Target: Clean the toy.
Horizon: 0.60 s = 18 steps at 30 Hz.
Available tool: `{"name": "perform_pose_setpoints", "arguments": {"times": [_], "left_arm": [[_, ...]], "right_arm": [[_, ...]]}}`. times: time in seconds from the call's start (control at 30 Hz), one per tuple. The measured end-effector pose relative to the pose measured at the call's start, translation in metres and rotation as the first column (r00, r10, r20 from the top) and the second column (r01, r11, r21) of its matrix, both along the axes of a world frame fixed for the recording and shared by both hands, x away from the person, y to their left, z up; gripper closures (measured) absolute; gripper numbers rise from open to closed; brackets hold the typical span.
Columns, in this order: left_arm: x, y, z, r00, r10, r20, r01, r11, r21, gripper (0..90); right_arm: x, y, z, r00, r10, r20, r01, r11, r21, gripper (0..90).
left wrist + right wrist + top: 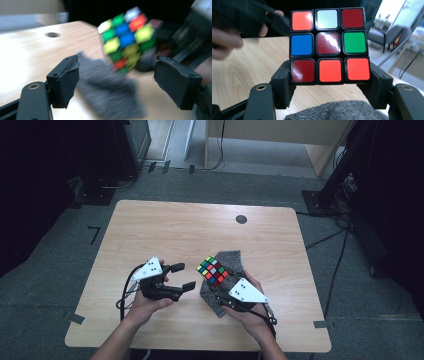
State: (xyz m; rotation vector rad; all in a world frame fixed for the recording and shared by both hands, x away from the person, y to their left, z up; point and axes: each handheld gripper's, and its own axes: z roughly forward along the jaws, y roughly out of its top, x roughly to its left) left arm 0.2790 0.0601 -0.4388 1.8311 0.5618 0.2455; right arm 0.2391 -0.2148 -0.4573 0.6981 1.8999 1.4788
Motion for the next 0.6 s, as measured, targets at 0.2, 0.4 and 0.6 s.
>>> {"name": "perform_pose_setpoints", "arguments": {"times": [0.2,0.4,0.6], "left_arm": [[-0.012,-0.014,-0.010,0.9812,0.035,0.190,-0.063,0.9880,0.141,19.3],[-0.025,-0.026,-0.018,0.9313,0.031,0.363,-0.124,0.9635,0.237,20.3],[-0.033,-0.035,-0.024,0.8983,-0.004,0.439,-0.139,0.9460,0.293,21.3]], "right_arm": [[-0.001,-0.001,0.013,0.9864,0.014,-0.164,0.000,0.996,0.086,34.9],[-0.006,0.010,0.022,0.9571,-0.010,-0.290,0.041,0.994,0.101,34.9],[-0.006,0.013,0.024,0.9240,0.005,-0.382,0.062,0.985,0.162,34.8]]}}
